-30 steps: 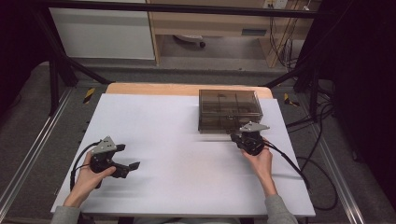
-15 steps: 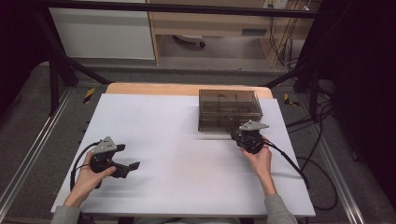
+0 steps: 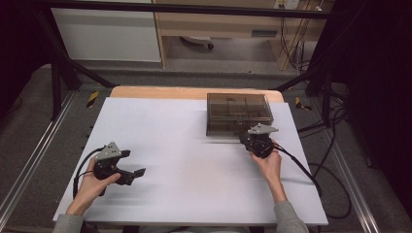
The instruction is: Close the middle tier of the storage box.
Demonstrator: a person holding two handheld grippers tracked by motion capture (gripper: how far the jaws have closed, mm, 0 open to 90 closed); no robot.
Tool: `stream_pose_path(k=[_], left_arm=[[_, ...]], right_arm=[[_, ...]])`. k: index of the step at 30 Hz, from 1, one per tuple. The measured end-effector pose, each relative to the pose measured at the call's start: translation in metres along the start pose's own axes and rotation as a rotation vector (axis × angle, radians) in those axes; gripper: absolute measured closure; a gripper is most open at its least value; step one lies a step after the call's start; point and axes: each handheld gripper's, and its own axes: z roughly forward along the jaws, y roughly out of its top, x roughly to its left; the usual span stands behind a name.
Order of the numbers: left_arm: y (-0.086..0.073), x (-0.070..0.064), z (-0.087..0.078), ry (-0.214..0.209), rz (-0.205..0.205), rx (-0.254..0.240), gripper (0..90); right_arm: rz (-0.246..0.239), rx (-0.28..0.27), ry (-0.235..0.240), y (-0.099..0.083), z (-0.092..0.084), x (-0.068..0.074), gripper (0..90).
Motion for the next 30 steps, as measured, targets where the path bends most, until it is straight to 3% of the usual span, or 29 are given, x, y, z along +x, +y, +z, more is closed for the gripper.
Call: stream_pose_path(k=[30], left_arm=[[-0.0002,0.0002,0.0000,0.002,-0.001,0.002,2.6]], right_arm=[[0.002,-0.019,-0.021,0.0056,0.0093,-0.0091,90.0]])
